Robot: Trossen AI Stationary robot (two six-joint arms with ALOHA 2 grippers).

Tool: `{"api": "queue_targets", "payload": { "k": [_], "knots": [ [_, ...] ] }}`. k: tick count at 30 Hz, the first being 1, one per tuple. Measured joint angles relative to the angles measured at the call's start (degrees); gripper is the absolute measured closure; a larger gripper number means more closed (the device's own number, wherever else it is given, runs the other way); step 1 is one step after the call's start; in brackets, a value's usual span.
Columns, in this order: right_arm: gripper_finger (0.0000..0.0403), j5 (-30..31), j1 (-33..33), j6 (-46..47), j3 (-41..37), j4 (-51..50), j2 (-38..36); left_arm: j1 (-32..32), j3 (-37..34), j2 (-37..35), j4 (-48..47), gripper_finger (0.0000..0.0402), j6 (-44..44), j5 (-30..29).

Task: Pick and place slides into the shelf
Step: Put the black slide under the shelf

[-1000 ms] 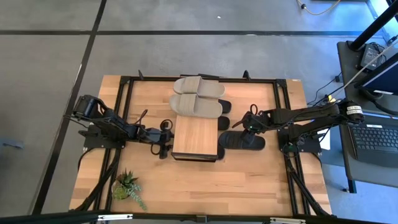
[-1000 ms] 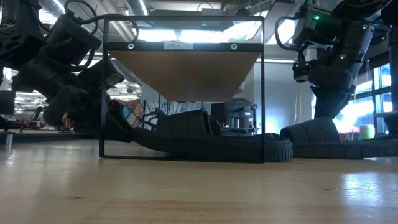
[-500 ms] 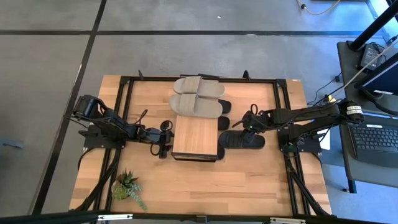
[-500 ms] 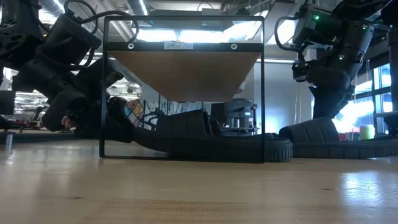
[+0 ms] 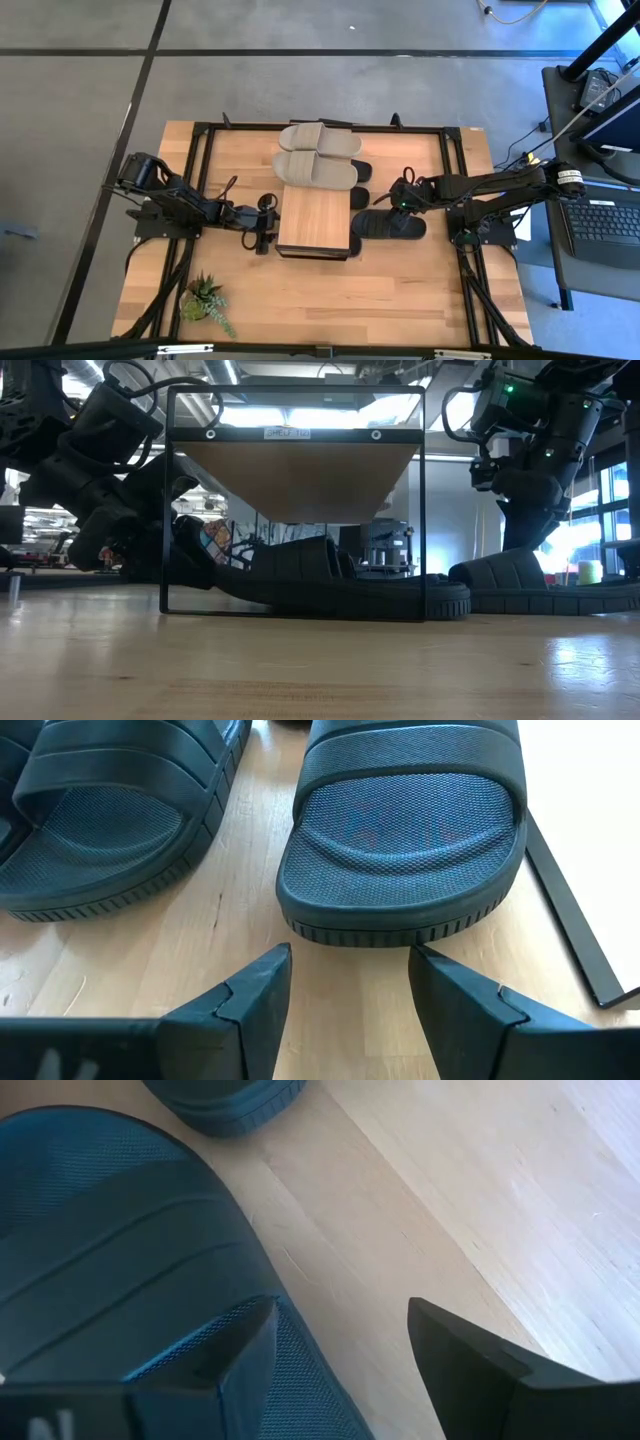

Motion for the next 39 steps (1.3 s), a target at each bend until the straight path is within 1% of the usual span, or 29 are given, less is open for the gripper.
{"api": "queue_targets", "payload": {
  "k": [6, 8, 15, 18, 23, 28, 30, 31, 35, 39],
  "knots": [
    [0.0178, 0.1, 0.0, 0.1, 0.0, 0.0, 0.0, 0.0, 0.0, 0.0, 0.0, 0.0207, 0.0, 0.0],
    [0.0178, 1.3, 0.0, 0.2, 0.0, 0.4, 0.0, 0.0, 0.0, 0.0, 0.0, 0.0207, 0.0, 0.0],
    [0.0178, 2.2, 0.0, -0.2, 0.0, 9.2, 0.0, 0.0, 0.0, 0.0, 0.0, 0.0207, 0.0, -0.7],
    [0.0178, 2.2, 0.0, -1.1, 0.1, 10.2, 0.0, 0.0, 0.0, 0.0, 0.0, 0.0207, 0.0, -0.7],
    [0.0178, 2.0, 0.0, -2.9, 2.6, 6.4, 0.0, 0.0, 0.0, 0.0, 0.0, 0.0207, 0.0, -0.7],
    [0.0178, 1.8, 0.0, -2.9, 9.9, -9.6, 0.0, 0.0, 0.0, 0.0, 0.0, 0.0207, 0.0, -0.7],
    [0.0178, 1.4, 0.0, -3.0, 12.6, -14.6, 0.0, 0.0, 0.0, 0.0, 0.0, 0.0207, 0.0, -0.7],
    [0.0178, 0.3, 0.0, -3.0, 13.5, -16.3, 0.0, 0.0, 0.0, 0.0, 0.0, 0.0207, 0.0, -0.7],
    [0.0178, -6.2, 0.5, -3.3, 13.0, -16.8, 0.0, 0.0, 0.0, 0.0, 0.0, 0.0207, 0.0, -0.7],
    [0.0178, -7.5, 2.2, -3.3, 9.4, -16.8, 1.3, 0.0, 0.0, 0.0, 0.0, 0.0207, 0.0, -0.7]
  ]
}}
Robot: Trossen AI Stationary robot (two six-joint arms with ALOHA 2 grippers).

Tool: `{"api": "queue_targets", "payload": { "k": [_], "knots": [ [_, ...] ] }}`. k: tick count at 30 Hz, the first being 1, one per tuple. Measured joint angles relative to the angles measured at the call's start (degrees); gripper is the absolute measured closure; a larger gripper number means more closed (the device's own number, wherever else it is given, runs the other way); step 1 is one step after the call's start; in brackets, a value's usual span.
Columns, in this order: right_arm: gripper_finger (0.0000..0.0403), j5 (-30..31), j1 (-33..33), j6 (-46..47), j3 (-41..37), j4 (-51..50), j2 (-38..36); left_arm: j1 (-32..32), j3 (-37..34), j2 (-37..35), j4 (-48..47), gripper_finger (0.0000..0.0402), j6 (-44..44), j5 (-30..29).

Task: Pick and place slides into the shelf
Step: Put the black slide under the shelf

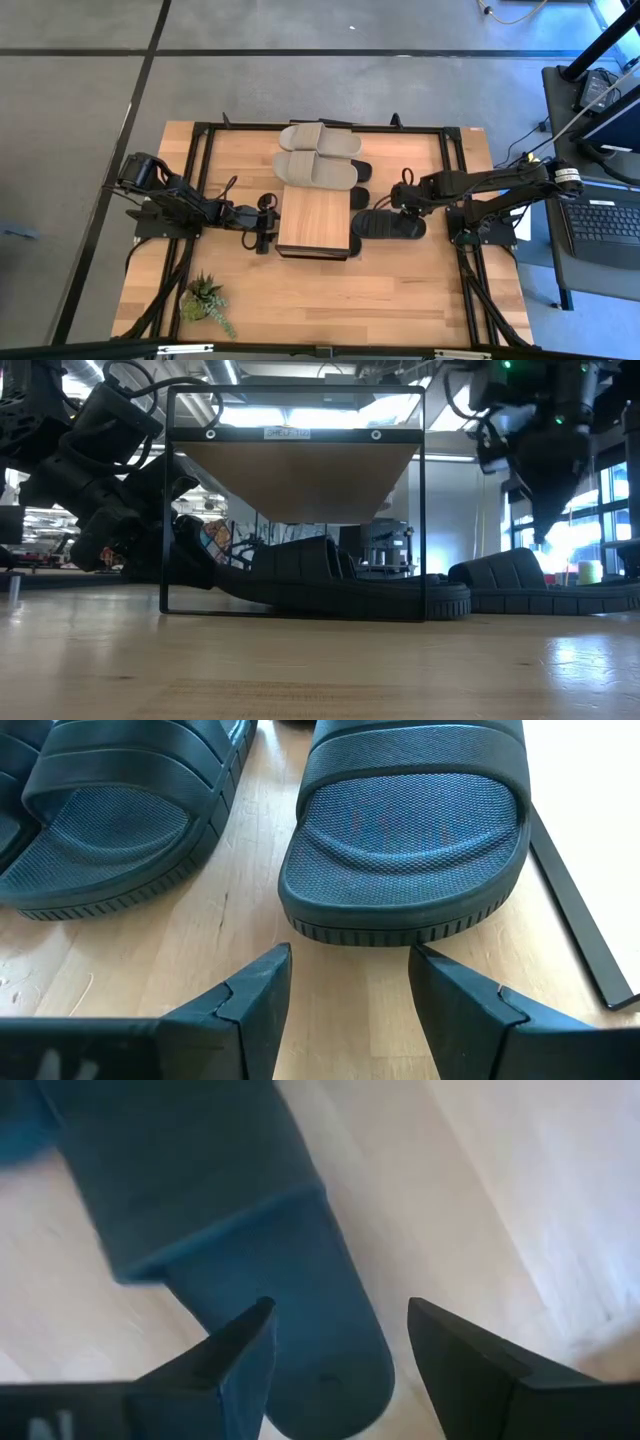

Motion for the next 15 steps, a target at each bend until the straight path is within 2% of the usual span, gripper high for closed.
{"api": "queue_targets", "payload": {
  "k": [5, 9, 15],
  "knots": [
    [0.0178, -1.3, 2.3, -0.1, -2.5, 3.5, 1.9, 0.0, 0.0, 0.0, 0.0, 0.0207, 0.8, 0.0],
    [0.0178, -4.2, 3.7, -2.0, -2.9, 10.0, 4.7, 0.0, 0.0, 0.0, 0.0, 0.0207, 1.3, 0.0],
    [0.0178, -4.1, 4.3, -4.3, -2.9, 17.1, 9.3, 0.0, 0.0, 0.0, 0.0, 0.0207, 1.3, 0.0]
  ]
}}
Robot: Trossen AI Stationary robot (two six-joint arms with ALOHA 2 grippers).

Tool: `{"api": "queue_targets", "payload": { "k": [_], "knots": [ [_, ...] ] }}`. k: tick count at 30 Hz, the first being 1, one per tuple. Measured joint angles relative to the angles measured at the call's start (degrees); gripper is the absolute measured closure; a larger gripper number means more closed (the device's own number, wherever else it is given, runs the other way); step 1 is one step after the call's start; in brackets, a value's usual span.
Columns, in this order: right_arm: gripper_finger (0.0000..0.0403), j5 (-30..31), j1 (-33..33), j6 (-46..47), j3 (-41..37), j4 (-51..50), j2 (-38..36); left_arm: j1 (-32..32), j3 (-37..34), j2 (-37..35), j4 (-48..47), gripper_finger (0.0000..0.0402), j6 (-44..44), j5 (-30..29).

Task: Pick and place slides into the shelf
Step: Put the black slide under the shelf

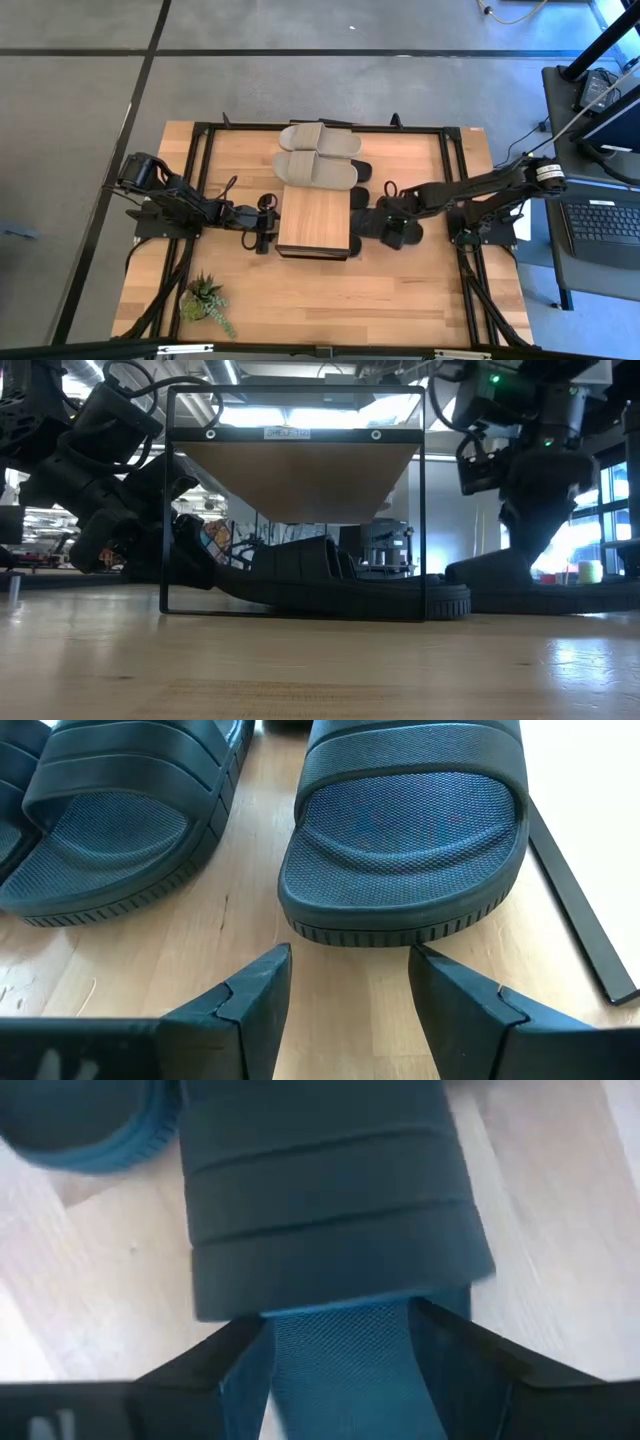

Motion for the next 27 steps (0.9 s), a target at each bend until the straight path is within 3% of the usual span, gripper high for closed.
{"api": "queue_targets", "payload": {
  "k": [11, 27],
  "knots": [
    [0.0178, 0.5, -0.1, -6.2, 0.0, 12.9, 5.9, 0.0, 0.0, 0.0, 0.0, 0.0207, 0.0, 0.0],
    [0.0178, 1.7, -2.0, -12.0, 0.0, 18.6, 6.1, 0.0, 0.0, 0.0, 0.0, 0.0207, 0.0, 0.0]
  ]
}}
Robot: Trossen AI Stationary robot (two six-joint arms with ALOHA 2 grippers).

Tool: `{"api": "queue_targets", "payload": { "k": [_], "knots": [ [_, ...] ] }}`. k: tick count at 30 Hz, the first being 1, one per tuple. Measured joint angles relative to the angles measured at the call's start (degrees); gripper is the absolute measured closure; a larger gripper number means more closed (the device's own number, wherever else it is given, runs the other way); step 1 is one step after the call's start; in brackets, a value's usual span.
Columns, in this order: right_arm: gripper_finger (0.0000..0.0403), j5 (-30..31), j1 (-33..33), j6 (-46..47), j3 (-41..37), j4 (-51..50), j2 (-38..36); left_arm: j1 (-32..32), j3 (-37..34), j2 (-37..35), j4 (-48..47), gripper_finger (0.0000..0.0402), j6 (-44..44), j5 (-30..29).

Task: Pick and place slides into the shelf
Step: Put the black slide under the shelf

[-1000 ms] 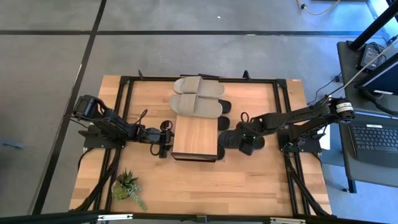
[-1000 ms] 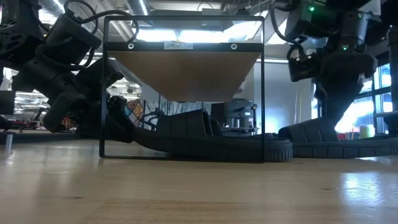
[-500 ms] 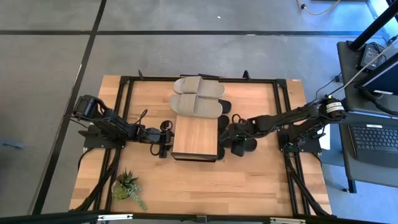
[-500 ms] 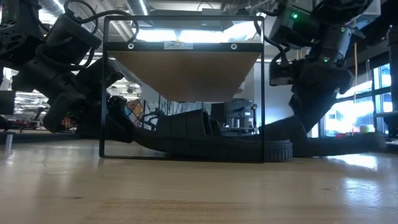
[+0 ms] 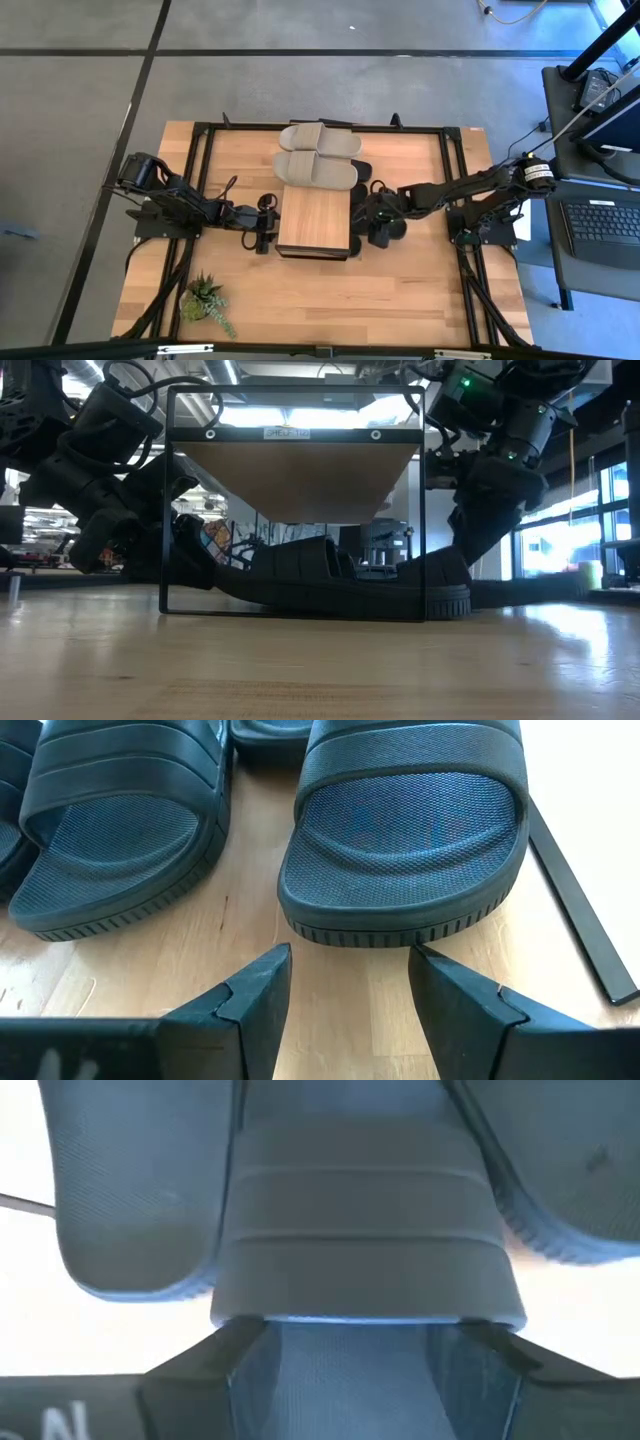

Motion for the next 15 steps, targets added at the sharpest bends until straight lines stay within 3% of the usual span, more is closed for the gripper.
{"api": "queue_targets", "payload": {
  "k": [15],
  "knots": [
    [0.0178, 0.0, 0.0, 0.3, 1.1, -5.5, -3.5, 0.0, 0.0, 0.0, 0.0, 0.0207, 0.0, 0.0]
  ]
}}
